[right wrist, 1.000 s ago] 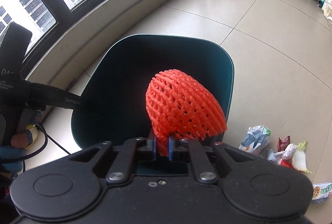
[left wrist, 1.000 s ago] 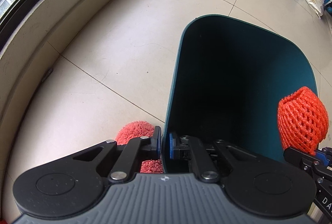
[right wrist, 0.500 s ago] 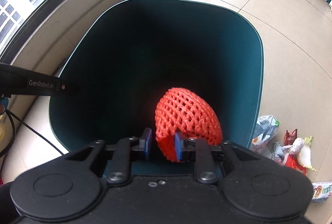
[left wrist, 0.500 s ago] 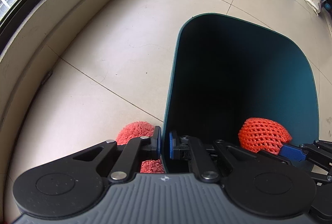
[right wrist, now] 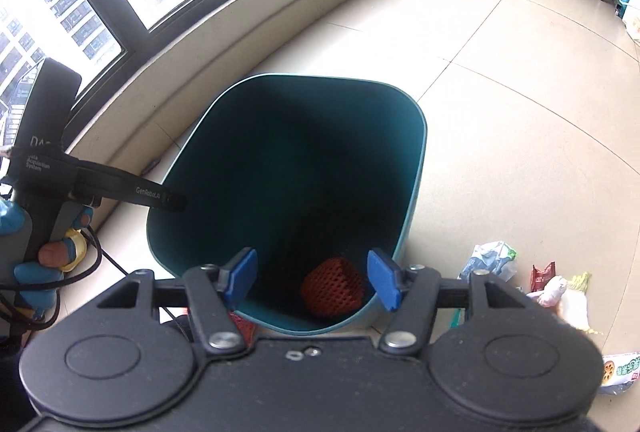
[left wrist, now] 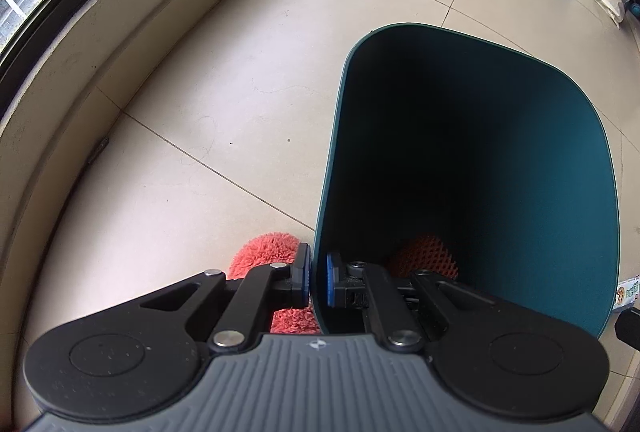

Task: Collect trash
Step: 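Move the right gripper back to the pile and grasp the red plastic bag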

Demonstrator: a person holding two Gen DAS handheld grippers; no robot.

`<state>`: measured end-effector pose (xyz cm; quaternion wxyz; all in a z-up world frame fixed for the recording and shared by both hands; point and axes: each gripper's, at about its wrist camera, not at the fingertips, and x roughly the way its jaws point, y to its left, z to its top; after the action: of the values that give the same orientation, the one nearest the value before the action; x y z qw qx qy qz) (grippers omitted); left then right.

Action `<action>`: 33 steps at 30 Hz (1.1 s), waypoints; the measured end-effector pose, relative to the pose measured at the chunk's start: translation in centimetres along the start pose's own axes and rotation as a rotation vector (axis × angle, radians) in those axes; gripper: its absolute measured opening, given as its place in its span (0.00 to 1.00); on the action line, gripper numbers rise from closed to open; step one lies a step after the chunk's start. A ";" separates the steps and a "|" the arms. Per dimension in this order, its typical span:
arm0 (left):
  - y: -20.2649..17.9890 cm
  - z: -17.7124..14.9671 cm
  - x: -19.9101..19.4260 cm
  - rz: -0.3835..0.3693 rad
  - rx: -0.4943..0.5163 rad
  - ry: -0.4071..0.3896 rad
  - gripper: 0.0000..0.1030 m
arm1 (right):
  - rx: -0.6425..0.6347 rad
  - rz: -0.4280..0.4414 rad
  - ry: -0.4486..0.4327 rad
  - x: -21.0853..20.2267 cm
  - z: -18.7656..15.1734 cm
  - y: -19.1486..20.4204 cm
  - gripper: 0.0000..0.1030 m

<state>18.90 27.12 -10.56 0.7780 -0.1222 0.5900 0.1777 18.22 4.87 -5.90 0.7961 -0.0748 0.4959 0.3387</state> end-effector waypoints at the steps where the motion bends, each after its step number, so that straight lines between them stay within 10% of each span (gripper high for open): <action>1: 0.0 0.0 0.0 0.002 -0.002 0.001 0.07 | 0.010 -0.009 -0.010 -0.6 -0.2 -0.7 0.61; 20: -1.6 -0.1 -0.3 0.061 0.016 -0.007 0.07 | 0.379 -0.248 0.005 -3.5 -8.3 -18.3 0.74; 33: -2.4 0.1 -0.2 0.094 0.021 -0.004 0.07 | 0.488 -0.233 0.168 8.7 -11.4 -21.9 0.88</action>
<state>19.92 24.99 -10.43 0.7713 -0.0857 0.5954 0.2080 25.61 -12.89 -23.66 0.7803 0.0350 0.6150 0.1082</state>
